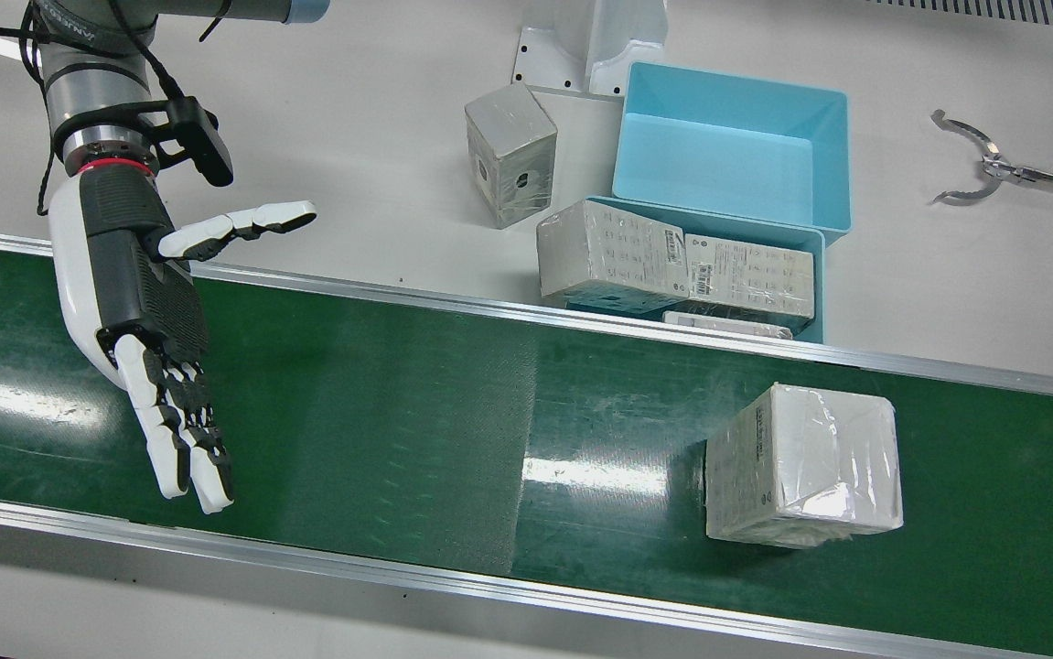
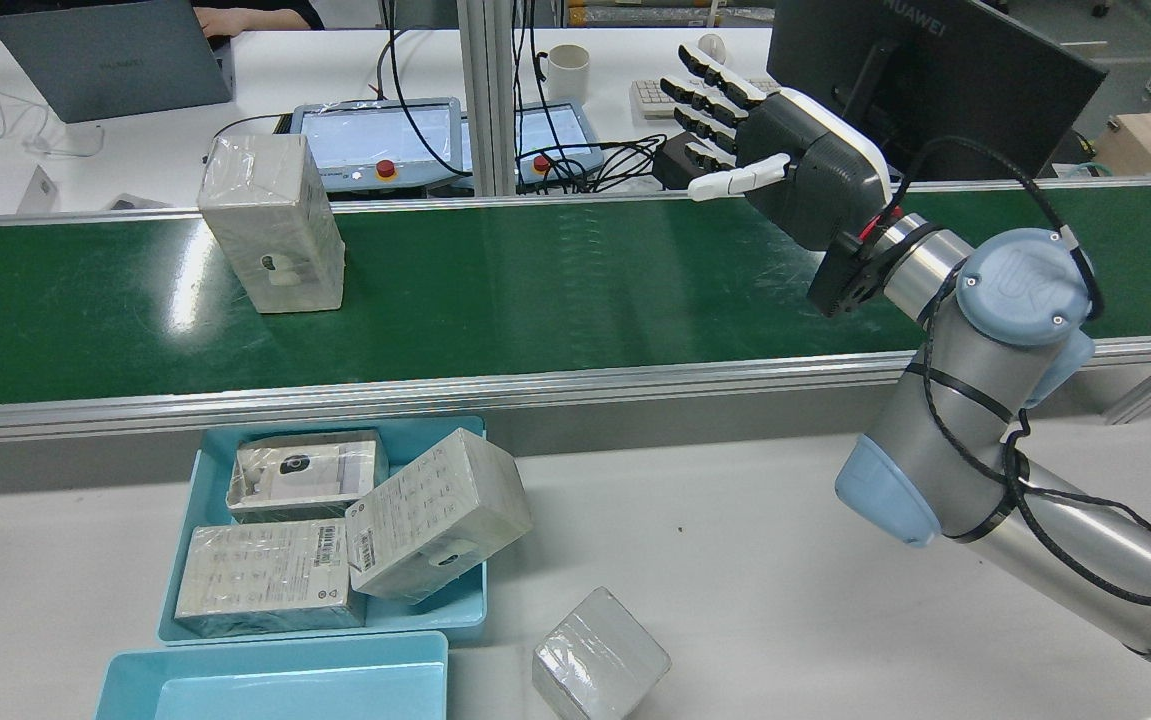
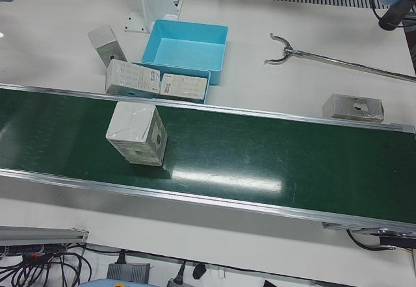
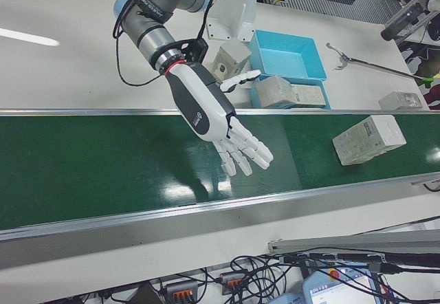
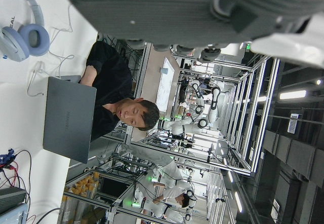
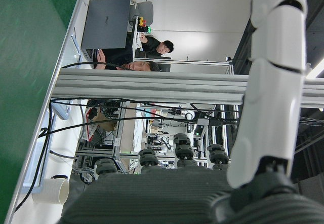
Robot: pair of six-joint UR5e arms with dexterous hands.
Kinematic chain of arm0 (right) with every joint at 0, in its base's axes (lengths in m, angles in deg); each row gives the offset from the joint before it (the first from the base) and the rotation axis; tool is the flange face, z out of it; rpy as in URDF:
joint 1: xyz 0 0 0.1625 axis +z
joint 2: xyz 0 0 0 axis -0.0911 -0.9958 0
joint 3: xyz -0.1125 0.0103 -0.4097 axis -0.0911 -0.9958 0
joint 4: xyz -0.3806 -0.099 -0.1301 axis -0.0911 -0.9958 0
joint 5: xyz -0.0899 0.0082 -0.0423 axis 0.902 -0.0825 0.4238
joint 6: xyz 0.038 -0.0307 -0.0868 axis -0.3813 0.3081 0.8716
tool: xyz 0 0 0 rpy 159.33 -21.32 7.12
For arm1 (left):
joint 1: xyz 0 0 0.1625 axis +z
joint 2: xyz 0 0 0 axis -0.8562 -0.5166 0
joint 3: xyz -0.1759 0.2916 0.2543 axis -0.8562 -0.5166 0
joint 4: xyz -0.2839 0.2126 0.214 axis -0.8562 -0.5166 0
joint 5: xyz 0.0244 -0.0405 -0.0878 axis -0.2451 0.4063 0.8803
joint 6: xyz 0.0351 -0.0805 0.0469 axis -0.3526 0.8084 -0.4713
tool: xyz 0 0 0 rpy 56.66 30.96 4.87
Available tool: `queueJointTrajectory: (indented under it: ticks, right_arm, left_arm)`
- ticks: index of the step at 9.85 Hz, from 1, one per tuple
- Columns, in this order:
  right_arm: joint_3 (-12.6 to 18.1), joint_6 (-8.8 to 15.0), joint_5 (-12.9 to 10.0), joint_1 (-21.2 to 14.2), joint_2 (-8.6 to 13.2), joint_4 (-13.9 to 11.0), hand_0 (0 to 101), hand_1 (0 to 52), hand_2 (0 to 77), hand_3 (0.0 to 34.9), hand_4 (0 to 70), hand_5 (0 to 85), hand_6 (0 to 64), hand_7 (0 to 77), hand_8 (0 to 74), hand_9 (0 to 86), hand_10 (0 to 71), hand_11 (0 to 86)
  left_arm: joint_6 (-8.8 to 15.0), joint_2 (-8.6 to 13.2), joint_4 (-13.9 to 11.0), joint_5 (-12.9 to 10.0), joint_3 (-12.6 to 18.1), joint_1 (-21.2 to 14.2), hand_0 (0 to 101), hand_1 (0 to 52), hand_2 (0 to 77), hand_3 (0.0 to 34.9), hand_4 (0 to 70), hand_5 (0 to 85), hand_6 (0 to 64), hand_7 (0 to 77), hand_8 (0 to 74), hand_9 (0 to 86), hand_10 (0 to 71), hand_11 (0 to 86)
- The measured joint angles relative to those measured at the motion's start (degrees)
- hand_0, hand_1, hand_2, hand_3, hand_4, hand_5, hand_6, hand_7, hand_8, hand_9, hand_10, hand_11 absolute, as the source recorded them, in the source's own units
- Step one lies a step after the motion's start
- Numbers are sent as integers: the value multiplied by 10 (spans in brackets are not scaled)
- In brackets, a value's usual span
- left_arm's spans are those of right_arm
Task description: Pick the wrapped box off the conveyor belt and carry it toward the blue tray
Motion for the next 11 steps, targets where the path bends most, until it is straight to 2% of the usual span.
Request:
queueJointTrajectory:
  ticks: [2, 4, 6, 7, 11]
  right_arm:
    - [-16, 0, -2, -2, 12, 2, 465, 120, 104, 191, 22, 27, 0, 55, 38, 38, 5, 33]
    - [-22, 0, -2, -4, 14, 3, 465, 120, 87, 196, 22, 27, 0, 65, 38, 38, 11, 27]
    - [-27, 1, -3, -8, 17, 4, 465, 120, 87, 185, 33, 33, 0, 65, 38, 38, 11, 22]
    - [-29, 1, -4, -9, 17, 4, 465, 125, 98, 113, 33, 44, 0, 65, 38, 60, 0, 22]
    - [-37, 2, -4, -11, 23, 4, 463, 131, 109, 102, 49, 49, 0, 60, 38, 60, 0, 27]
  left_arm:
    - [0, 0, 0, 0, 0, 0, 0, 0, 11, 0, 0, 11, 0, 0, 0, 0, 5, 0]
    - [0, 0, 0, 0, 0, 0, 0, 0, 11, 0, 0, 11, 0, 0, 0, 0, 5, 0]
    - [0, 0, 0, 0, 0, 0, 0, 0, 5, 0, 0, 11, 0, 0, 0, 0, 0, 0]
    - [0, 0, 0, 0, 0, 0, 0, 0, 11, 0, 0, 11, 0, 0, 0, 0, 0, 0]
    - [0, 0, 0, 0, 0, 0, 0, 0, 11, 0, 0, 11, 0, 0, 0, 0, 5, 0]
